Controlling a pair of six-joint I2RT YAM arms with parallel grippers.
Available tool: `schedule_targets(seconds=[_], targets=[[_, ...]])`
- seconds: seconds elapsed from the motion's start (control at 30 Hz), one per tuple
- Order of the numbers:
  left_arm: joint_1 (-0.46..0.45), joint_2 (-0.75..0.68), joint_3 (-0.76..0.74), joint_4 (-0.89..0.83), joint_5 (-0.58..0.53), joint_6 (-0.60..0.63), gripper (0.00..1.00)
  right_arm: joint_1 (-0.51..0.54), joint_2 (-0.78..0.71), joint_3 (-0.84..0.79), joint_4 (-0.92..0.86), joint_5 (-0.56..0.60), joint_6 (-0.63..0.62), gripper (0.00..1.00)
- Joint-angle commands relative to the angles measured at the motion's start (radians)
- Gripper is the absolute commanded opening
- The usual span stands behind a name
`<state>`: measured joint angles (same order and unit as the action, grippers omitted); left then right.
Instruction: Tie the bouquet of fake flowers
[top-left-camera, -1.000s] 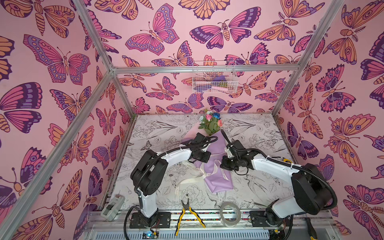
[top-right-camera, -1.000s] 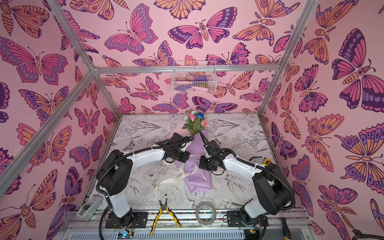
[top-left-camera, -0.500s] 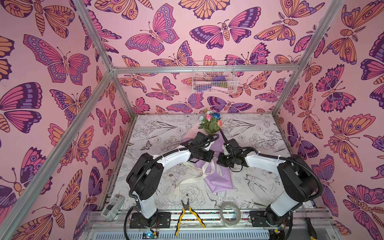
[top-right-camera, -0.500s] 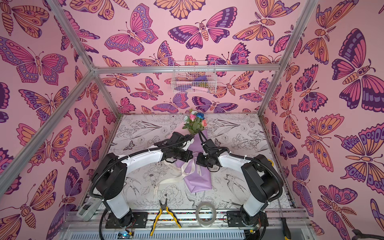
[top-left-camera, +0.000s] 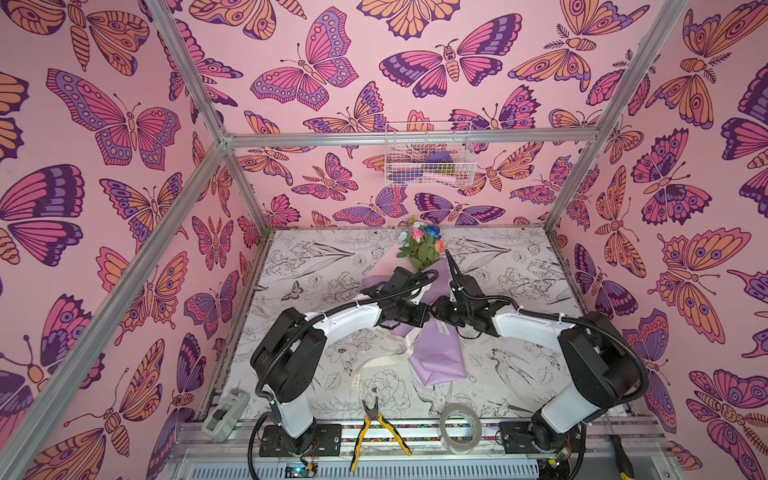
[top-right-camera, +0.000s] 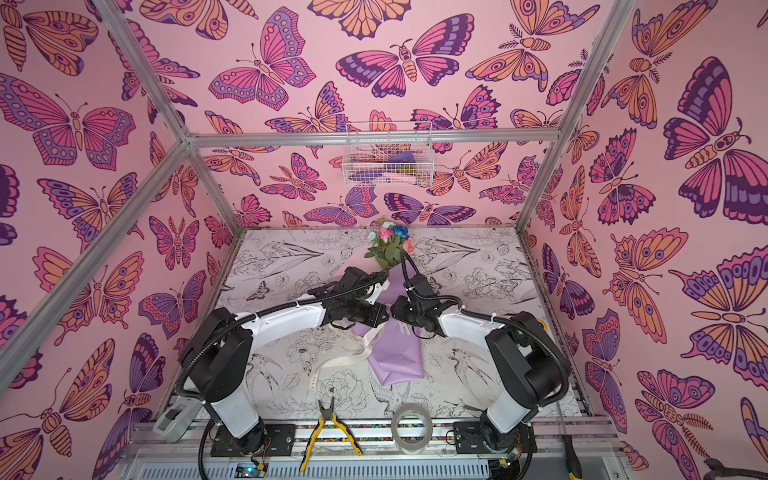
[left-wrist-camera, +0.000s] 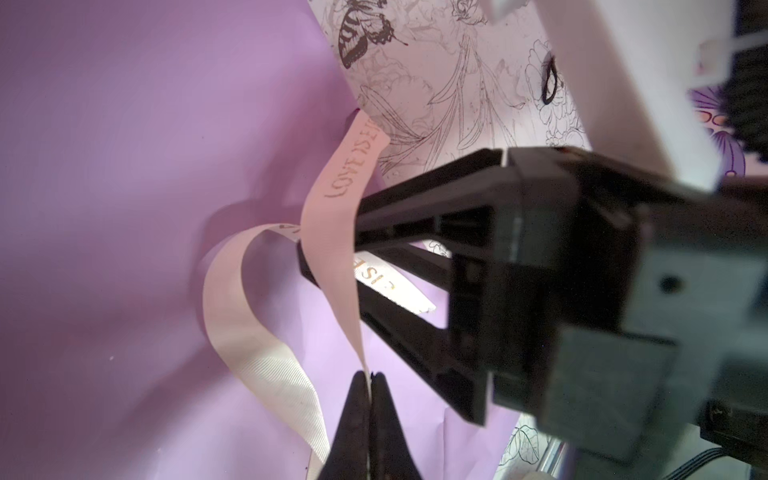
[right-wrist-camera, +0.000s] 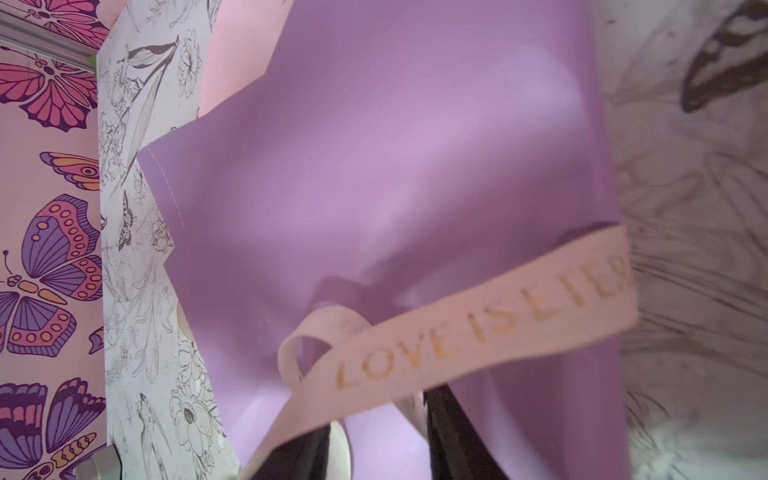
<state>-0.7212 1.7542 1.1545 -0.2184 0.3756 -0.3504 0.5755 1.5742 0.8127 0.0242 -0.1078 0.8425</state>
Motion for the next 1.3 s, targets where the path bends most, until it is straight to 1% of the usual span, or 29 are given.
schedule_targets(seconds=[0.0, 0.07, 0.17, 0.27, 0.43, 0.47, 0.57, 0.6, 0.73, 0.83, 0.9, 1.0, 1.13, 1.27], targets=[[-0.007, 0.009, -0.022, 0.038, 0.042, -0.018, 0.0, -0.008, -0.122, -0.03, -0.107, 0.067, -0.012, 0.4], [-0.009, 0.01, -0.028, 0.046, 0.056, -0.019, 0.0, -0.008, -0.191, -0.048, -0.178, 0.102, -0.02, 0.39], [-0.012, 0.015, -0.038, 0.062, 0.076, -0.021, 0.0, -0.009, -0.294, -0.058, -0.29, 0.162, -0.04, 0.33], [-0.021, 0.032, -0.039, 0.075, 0.098, -0.021, 0.01, -0.008, -0.37, -0.05, -0.355, 0.197, -0.075, 0.33], [-0.039, 0.069, -0.029, 0.085, 0.154, -0.007, 0.24, -0.009, -0.414, -0.021, -0.361, 0.228, -0.128, 0.34], [-0.042, 0.069, -0.032, 0.085, 0.164, -0.003, 0.29, -0.01, -0.409, -0.01, -0.362, 0.231, -0.138, 0.33], [-0.046, 0.054, -0.056, 0.086, 0.184, 0.011, 0.49, -0.011, -0.371, 0.043, -0.376, 0.218, -0.171, 0.33], [-0.045, 0.039, -0.068, 0.086, 0.171, 0.011, 0.51, -0.011, -0.354, 0.06, -0.376, 0.208, -0.181, 0.33], [-0.046, -0.066, -0.123, 0.083, 0.097, -0.008, 0.53, -0.011, -0.273, 0.12, -0.382, 0.164, -0.194, 0.3], [-0.046, -0.191, -0.176, 0.083, 0.042, -0.057, 0.62, -0.01, -0.21, 0.153, -0.388, 0.101, -0.197, 0.29], [-0.045, -0.286, -0.233, 0.085, -0.022, -0.097, 0.67, -0.01, -0.173, 0.164, -0.38, 0.047, -0.189, 0.29], [-0.043, -0.413, -0.322, 0.073, -0.11, -0.146, 0.72, 0.001, -0.131, 0.158, -0.344, 0.001, -0.163, 0.33], [-0.042, -0.523, -0.427, 0.052, -0.152, -0.156, 0.72, 0.035, -0.081, 0.168, -0.31, -0.022, -0.145, 0.35], [-0.043, -0.535, -0.505, 0.053, -0.136, -0.173, 0.72, 0.074, -0.014, 0.2, -0.297, -0.018, -0.146, 0.43]])
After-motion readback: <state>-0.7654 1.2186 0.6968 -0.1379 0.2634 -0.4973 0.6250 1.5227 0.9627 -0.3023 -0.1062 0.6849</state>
